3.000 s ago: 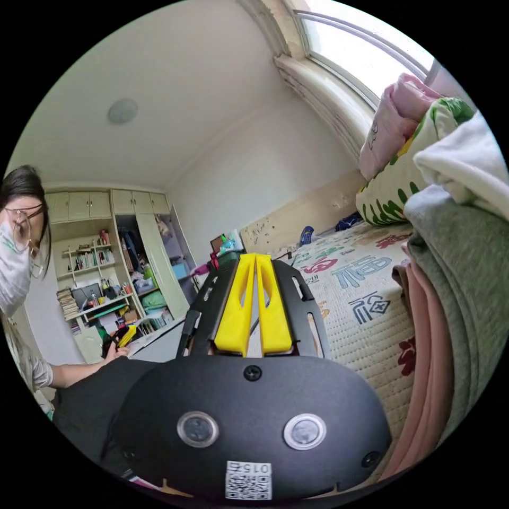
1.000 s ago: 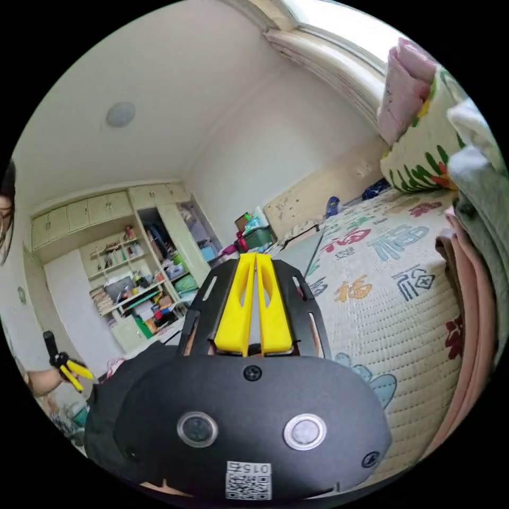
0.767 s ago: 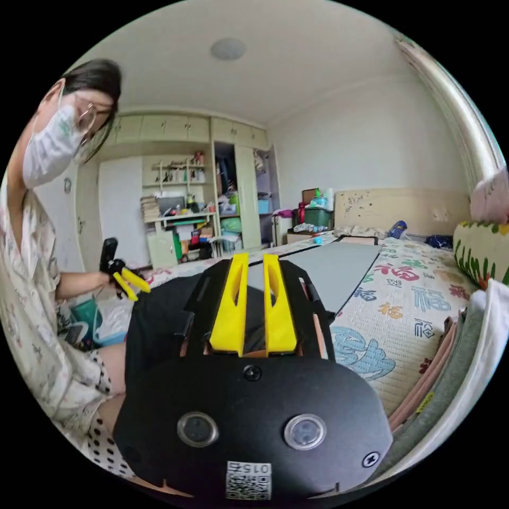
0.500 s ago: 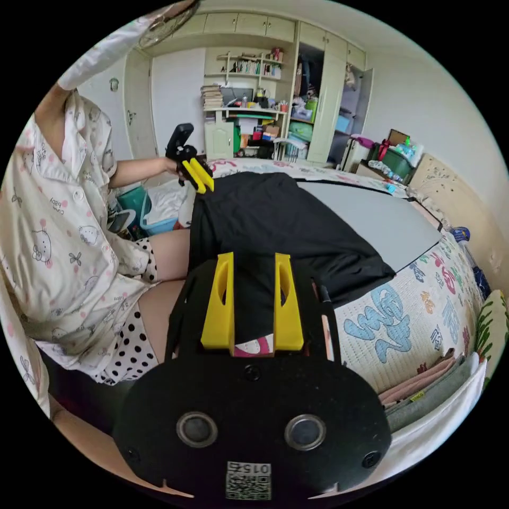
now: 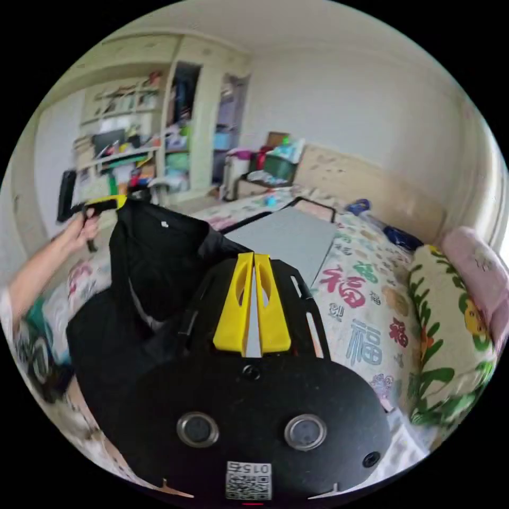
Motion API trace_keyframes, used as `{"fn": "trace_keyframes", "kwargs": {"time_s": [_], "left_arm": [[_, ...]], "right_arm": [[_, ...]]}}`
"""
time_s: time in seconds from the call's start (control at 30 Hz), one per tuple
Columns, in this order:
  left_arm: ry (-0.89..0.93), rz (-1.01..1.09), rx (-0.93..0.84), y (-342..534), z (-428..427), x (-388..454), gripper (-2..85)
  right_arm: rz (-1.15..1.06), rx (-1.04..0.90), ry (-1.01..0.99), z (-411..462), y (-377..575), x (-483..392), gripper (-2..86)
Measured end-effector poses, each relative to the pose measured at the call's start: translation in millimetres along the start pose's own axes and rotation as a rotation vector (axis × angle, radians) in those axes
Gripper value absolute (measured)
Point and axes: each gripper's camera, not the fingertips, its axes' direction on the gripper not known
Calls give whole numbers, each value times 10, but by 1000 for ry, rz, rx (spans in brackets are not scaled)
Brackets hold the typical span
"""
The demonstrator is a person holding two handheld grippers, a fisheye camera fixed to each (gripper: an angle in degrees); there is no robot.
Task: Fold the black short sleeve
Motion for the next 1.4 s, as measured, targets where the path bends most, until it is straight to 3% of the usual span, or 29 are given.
{"fn": "trace_keyframes", "kwargs": {"time_s": [0.07,0.13,0.3,0.47,0.53,0.6,0.7,0.77,0.83,0.97,1.07,1.4], "left_arm": [[-70,-237,234,-581,-33,-83,24],[-42,-276,306,-760,-137,89,34],[-14,-202,117,-492,-319,773,29],[38,-427,-43,131,-269,1069,46],[61,-454,-132,130,-331,1121,73],[48,-454,-188,85,-546,1161,87],[-66,-508,-143,21,-1185,1166,90],[-170,-546,-119,-44,-1636,1219,94],[-218,-568,-134,-84,-1817,1288,100],[-239,-606,-257,-119,-1801,1533,112],[-236,-632,-264,-171,-1737,1750,110],[-164,-643,-249,-648,-1601,2539,2]], "right_arm": [[239,0,17,178,-227,4,-3],[121,-22,-24,198,-158,-300,-3],[-384,-130,114,290,1107,-1427,-7],[-781,-290,543,856,2610,-2159,-10],[-817,-315,607,857,2803,-2072,-10],[-697,-313,560,635,2785,-1789,-9],[-366,-294,262,-19,2673,-1033,-7],[-56,-215,-234,-573,2772,-229,2],[178,-197,-427,-753,3004,336,27],[402,-297,-251,-925,3659,927,115],[477,-390,-272,-912,4028,1164,129],[461,-418,-306,-939,4559,1728,30]]}}
